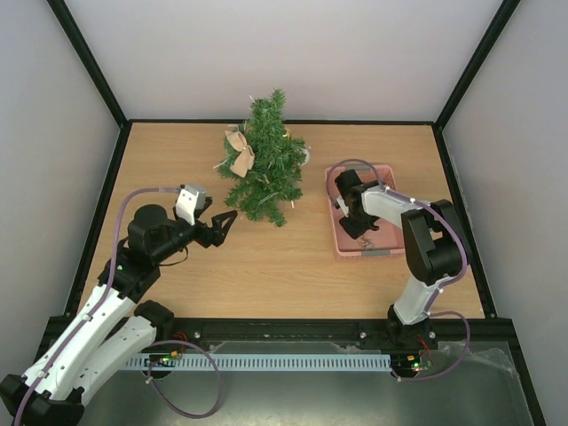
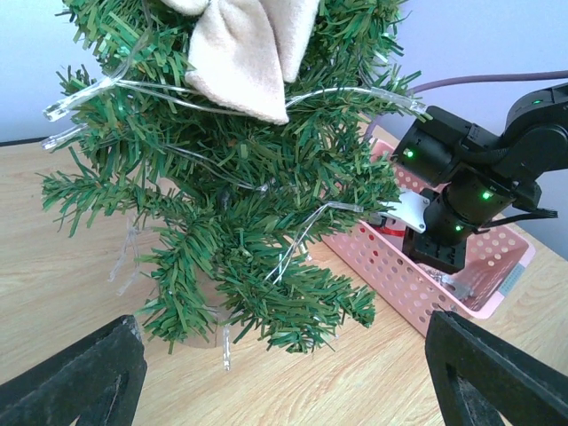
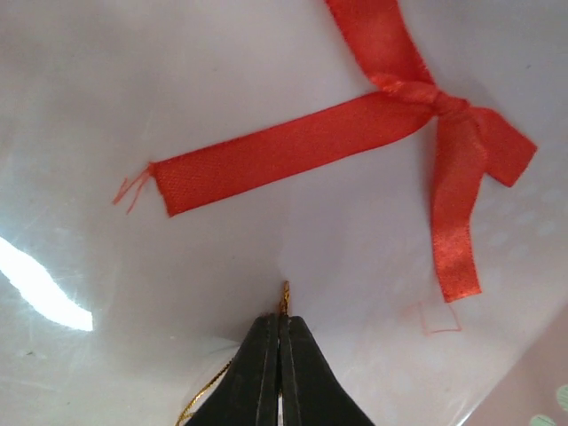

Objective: Decorate the small christmas tree
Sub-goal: Pick up the decoration item from the storage box.

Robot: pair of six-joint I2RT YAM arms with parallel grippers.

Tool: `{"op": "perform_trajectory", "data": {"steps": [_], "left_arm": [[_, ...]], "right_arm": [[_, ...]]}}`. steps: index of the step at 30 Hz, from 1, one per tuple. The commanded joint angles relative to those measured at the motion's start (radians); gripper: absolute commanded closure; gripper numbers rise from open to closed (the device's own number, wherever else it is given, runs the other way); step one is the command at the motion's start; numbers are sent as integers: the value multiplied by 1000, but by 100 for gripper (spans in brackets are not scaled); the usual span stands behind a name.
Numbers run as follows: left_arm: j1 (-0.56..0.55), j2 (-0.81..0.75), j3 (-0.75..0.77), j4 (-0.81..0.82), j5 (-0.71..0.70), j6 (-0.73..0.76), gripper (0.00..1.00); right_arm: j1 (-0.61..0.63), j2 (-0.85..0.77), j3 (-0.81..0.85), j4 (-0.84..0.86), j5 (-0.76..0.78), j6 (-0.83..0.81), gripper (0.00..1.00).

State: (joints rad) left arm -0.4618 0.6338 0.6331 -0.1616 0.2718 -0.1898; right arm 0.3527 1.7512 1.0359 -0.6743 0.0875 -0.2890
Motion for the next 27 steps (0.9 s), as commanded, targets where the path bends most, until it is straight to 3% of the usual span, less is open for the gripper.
{"op": "perform_trajectory", "data": {"steps": [1,14,27], "left_arm": [[-4,-2,3,-10,-18,18,13],[-4,-22,-3,-6,-32,13,13],[-3,-4,128,-58,-3,-94,25]], "right_arm": [[-6,-10,14,40,58,-17,98],[-6,-202,49,54,139,70,98],[64,-508,172,-40,55,123,98]]}}
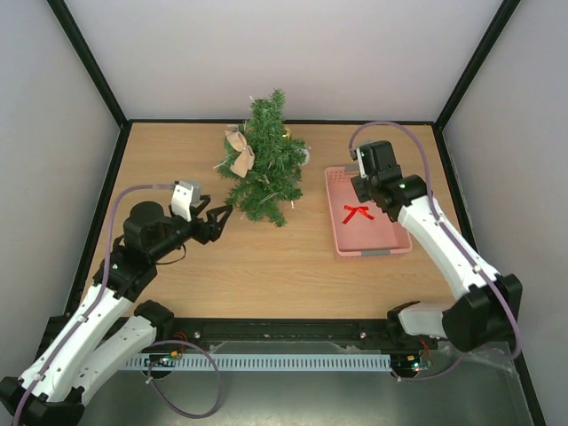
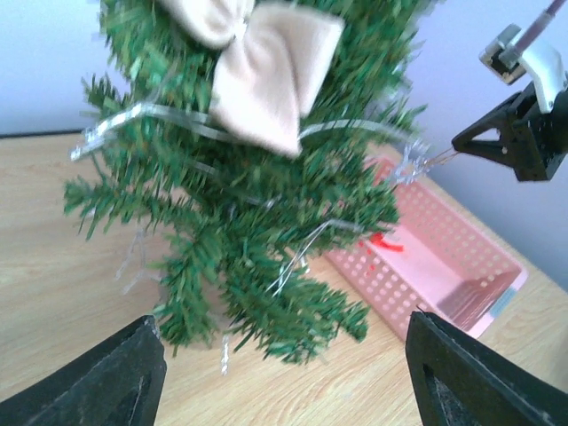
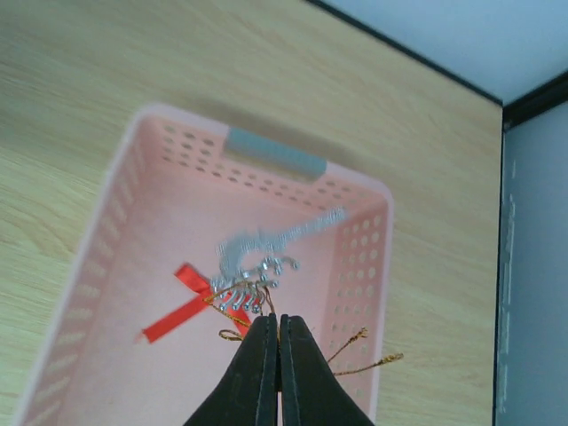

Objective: Decorate the small christmas tree
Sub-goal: Pick up the decoration item from the storage box, then hang the decoration item on the Christmas tree.

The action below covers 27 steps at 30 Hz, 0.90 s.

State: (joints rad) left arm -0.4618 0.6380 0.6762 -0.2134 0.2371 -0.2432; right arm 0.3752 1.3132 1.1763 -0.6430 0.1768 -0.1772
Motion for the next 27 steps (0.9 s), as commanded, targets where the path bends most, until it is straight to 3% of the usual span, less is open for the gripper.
{"op": "perform_trajectory", "data": {"steps": [1,11,19,27], "left_arm": [[-3,-9,100,-10,45,-39,26],[-4,-13,175,-2,289,12,36],[-6,21,127,140,460,-67,49],[-22,46,48,223,560,-114,58]], "right_arm": [[62,-90,35,-77,-39,13,98],[305,-236,65,-78,-209,130,98],[552,-236,3,119,-320,201,98],[707,-185,-8,338,-418,267,98]]}}
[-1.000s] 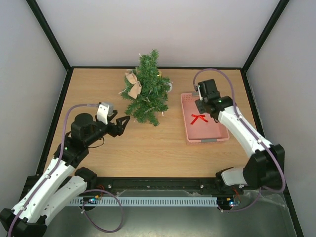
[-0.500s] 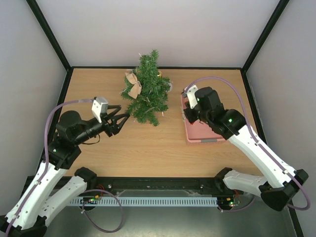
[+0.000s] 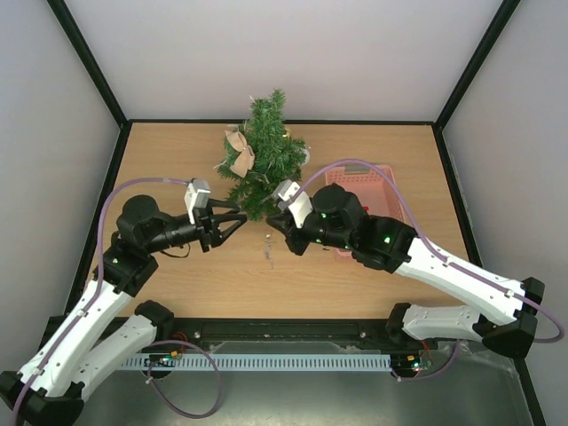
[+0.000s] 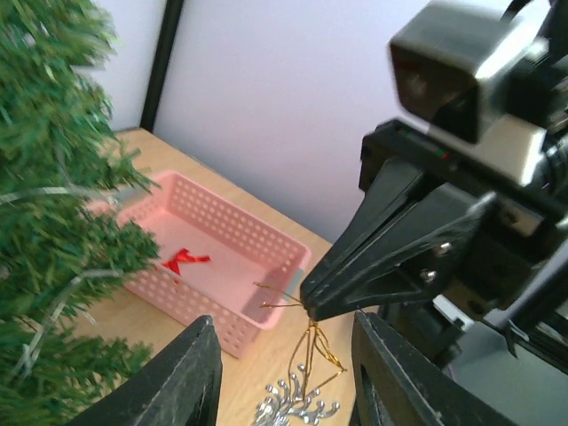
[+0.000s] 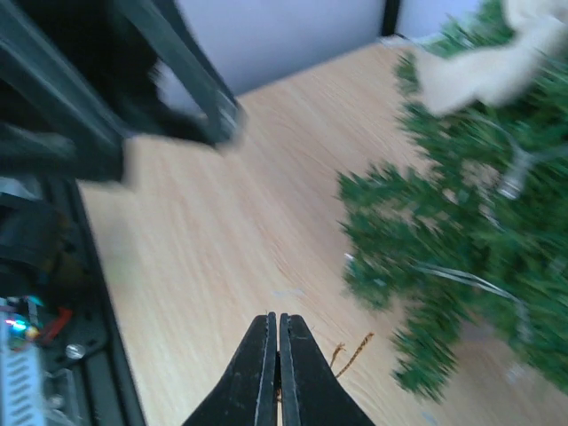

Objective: Decorate the small christmas tree
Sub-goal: Hang the decoration item on the Christmas tree.

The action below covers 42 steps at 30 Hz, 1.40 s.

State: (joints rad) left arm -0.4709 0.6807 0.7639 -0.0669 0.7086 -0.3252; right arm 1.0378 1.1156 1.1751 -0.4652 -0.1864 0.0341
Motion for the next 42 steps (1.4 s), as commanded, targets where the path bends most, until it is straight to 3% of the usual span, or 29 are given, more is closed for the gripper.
{"op": "perform_trajectory", "data": {"steps": [1,13,17,22,30,34,35,38,42], "left_arm": [[-17,0,-56,96,104,-38,58],[-61,11,-123,199,97,-33,59],[-69,24,-123,228,118,-21,66],[-76,24,-118,223,113,14,96],[-75,19,-98,159,74,51,98],[-77,21,-92,168,82,46,98],[-76,21,-89,174,87,41,98],[-76,19,-89,205,116,8,98],[-78,22,-93,248,147,-28,98]], "right_arm": [[54,16,-10,184,-69,63,98],[82,28,-28,312,-151,97,98],[82,16,-39,327,-160,100,98],[82,-6,-56,324,-142,97,98],[82,-65,-111,271,-20,65,98],[82,-72,-131,259,-62,52,98],[82,-77,-140,257,-68,50,96],[82,-112,-194,301,-58,51,78],[82,-123,-227,342,-85,55,71]]}}
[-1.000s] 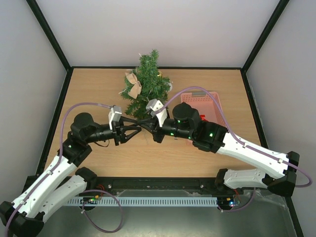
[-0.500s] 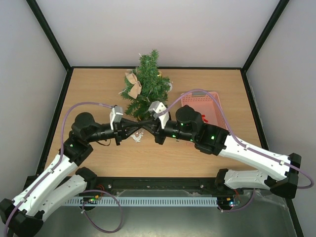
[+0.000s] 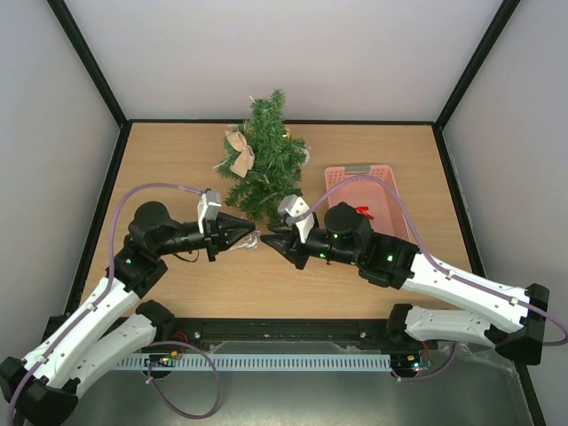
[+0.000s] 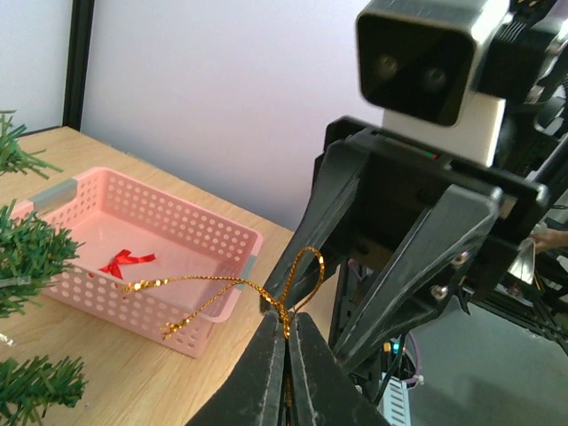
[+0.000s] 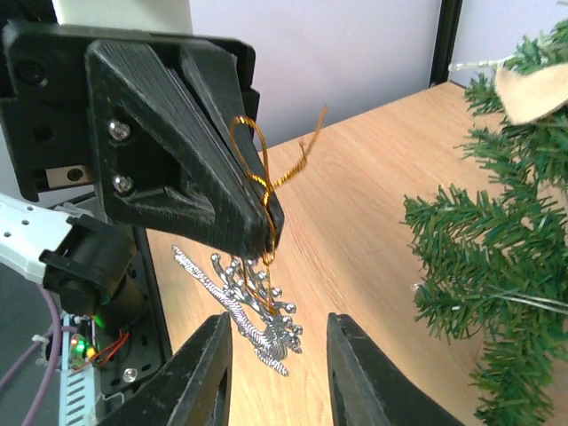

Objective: Decorate the small christmas tree
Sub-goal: Hang the decoration item on the Christmas tree.

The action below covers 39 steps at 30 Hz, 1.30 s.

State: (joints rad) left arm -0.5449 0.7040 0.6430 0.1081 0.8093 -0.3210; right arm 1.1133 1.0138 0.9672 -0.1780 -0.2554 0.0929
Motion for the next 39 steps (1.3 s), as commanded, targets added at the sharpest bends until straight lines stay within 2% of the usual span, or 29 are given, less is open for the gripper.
{"op": "perform_trajectory", "data": {"steps": [1,4,14,18,19,23,29,35,39], "left_arm": [[-6,-2,27,78,48,-36,98],[-10,3,27,88,50,-42,98],[-22,8,19,101,59,-51,98],[-25,7,20,100,63,-52,98],[-24,8,20,96,64,-53,98],[-26,27,40,47,47,-49,96],[-25,57,65,-2,21,-39,87],[-25,69,80,-43,-15,-10,96],[-26,66,88,-64,-37,2,97]], "right_arm": [[6,-16,-18,57,-17,-3,70],[6,-1,-18,69,-27,4,67],[6,24,-39,160,-48,37,68],[6,26,-37,135,-27,19,96],[6,21,-38,123,-3,15,98],[6,-29,-66,113,106,16,98],[6,-43,-62,109,87,6,98],[7,-38,-66,92,62,-2,98],[6,-49,-81,85,97,-2,98]]}}
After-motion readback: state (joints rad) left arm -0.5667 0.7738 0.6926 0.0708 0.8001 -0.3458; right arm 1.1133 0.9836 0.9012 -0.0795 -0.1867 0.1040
